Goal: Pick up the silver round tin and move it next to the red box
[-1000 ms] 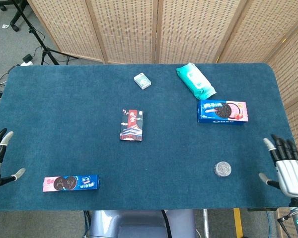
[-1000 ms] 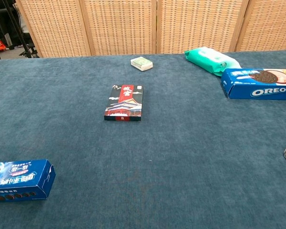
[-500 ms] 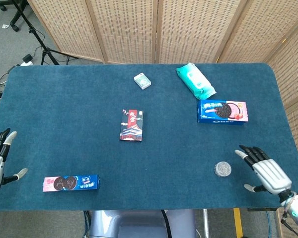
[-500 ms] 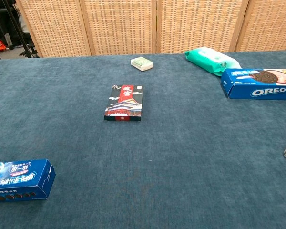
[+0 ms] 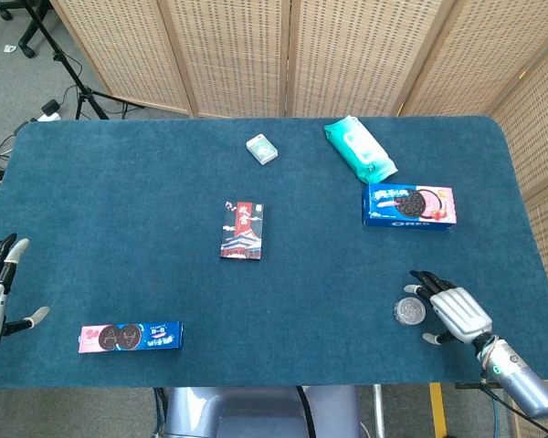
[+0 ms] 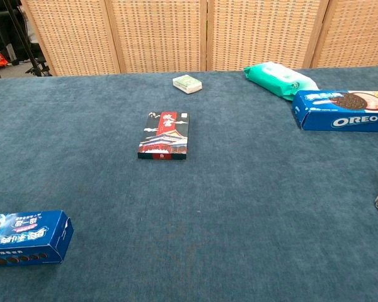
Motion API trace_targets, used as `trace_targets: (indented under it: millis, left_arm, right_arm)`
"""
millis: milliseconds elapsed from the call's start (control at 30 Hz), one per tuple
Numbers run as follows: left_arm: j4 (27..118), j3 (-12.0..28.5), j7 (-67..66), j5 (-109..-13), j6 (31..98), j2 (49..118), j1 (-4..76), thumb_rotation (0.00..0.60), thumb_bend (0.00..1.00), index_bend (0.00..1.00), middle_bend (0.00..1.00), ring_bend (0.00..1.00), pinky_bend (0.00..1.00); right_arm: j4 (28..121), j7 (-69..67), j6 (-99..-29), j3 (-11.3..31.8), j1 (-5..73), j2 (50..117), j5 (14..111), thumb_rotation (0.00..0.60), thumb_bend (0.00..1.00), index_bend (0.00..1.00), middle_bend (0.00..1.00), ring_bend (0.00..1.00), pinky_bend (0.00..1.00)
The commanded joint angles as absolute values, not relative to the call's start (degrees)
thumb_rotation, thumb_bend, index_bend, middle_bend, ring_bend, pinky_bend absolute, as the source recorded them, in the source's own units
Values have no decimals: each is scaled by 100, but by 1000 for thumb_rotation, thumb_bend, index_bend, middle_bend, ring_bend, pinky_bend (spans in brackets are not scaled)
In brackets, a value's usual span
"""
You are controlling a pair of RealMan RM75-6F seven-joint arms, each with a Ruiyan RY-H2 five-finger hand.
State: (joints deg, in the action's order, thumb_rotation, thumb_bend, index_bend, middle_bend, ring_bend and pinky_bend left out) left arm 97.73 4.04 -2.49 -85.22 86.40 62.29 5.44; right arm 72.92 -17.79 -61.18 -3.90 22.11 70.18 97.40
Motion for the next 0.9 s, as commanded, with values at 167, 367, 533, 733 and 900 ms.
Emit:
trace_targets:
  millis: [167,367,533,733,900]
  left_arm:
    - [9766,417,-277,-8484,8620,6247,557,600,0,0,0,0,0]
    - [9763,420,-272,-8466,8606,6250,564,600,0,0,0,0,0]
    - [9758,424,-277,-8449,8586,6255,575,600,0,0,0,0,0]
    - [9776,427,-301,-8430,8552,6260,593,600,0,0,0,0,0]
    - [9776,444,-284,-8373,8465,6253,638,600,0,0,0,0,0]
  right_arm:
    - [6799,-2349,-6427,-371,2301,7442,9810,600,376,471,420,380,524]
    - [6570,-2703,-6828,-333,2345,7676,9927,600,571,555,540,490,591]
    - [6875,-2666,-7000,-201,2520,7592,10005,600,620,559,546,491,591]
    - [7666,-2144,-6574,281,3023,7479,9694,600,672,559,547,495,591]
    - [7905,-1156,-5349,1185,3888,7843,8496,600,704,559,547,496,592]
